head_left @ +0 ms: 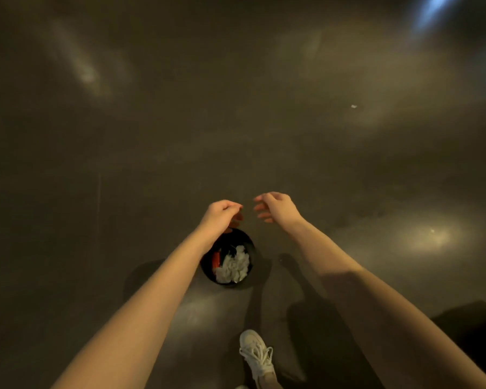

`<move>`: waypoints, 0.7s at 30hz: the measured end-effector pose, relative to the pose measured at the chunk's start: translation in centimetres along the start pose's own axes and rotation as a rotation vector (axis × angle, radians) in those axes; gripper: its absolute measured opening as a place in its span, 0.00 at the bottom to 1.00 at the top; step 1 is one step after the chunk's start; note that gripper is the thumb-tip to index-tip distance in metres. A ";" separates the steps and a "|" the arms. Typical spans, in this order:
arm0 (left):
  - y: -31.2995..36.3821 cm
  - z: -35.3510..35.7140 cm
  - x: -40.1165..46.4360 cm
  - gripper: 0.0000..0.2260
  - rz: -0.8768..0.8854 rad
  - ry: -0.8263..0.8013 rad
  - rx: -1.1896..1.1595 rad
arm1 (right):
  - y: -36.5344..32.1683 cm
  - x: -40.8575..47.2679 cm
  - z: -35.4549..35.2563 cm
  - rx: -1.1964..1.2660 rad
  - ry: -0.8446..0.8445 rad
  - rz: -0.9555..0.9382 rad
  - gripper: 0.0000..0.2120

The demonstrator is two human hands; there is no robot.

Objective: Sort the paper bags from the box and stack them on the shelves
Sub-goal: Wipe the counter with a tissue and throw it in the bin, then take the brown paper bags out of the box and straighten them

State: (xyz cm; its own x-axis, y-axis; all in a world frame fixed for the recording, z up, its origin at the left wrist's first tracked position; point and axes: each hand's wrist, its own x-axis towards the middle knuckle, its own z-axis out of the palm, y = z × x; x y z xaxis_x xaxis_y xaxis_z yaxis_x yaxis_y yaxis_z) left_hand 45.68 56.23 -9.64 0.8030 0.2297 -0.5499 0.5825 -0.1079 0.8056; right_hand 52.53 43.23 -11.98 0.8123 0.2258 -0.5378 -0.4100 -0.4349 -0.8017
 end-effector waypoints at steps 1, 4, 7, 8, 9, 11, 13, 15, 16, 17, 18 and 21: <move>2.1 0.2 -1.6 0.10 0.041 -0.018 0.012 | -1.4 -1.8 -1.3 0.006 0.022 -0.037 0.11; 8.1 1.8 -6.1 0.09 0.169 -0.084 0.041 | -5.2 -7.6 -6.0 0.017 0.117 -0.133 0.12; 13.3 4.3 -10.4 0.09 0.285 -0.175 0.075 | -7.9 -13.8 -11.5 0.037 0.237 -0.219 0.13; 15.1 5.4 -11.9 0.10 0.322 -0.206 0.086 | -8.5 -16.0 -13.5 0.039 0.280 -0.242 0.12; 16.8 6.7 -13.3 0.11 0.358 -0.238 0.101 | -9.0 -18.1 -15.4 0.039 0.322 -0.263 0.12; 20.3 9.4 -16.3 0.11 0.432 -0.305 0.133 | -9.6 -22.4 -19.4 0.031 0.415 -0.301 0.12; 23.4 12.6 -19.4 0.10 0.511 -0.373 0.151 | -9.9 -26.8 -23.5 0.031 0.525 -0.335 0.13; 25.9 16.2 -22.8 0.08 0.590 -0.438 0.163 | -9.6 -31.5 -27.5 0.039 0.647 -0.366 0.12; 26.9 18.1 -24.5 0.08 0.626 -0.472 0.164 | -9.3 -33.9 -29.4 0.036 0.706 -0.380 0.12; 27.7 20.0 -26.2 0.08 0.656 -0.511 0.165 | -8.9 -36.2 -31.2 0.030 0.762 -0.391 0.12; 28.5 21.9 -27.8 0.08 0.682 -0.554 0.168 | -8.3 -38.4 -32.9 0.026 0.817 -0.398 0.13; 29.8 27.6 -32.8 0.09 0.748 -0.671 0.176 | -5.7 -45.0 -37.5 0.031 0.964 -0.398 0.13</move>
State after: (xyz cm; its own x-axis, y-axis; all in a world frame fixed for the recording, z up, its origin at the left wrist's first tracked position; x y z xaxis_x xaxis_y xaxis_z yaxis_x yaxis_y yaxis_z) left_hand 40.15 18.74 26.32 0.8421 -0.5387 0.0269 -0.1304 -0.1548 0.9793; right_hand 33.83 2.89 26.56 0.8722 -0.4498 0.1920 -0.0394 -0.4559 -0.8892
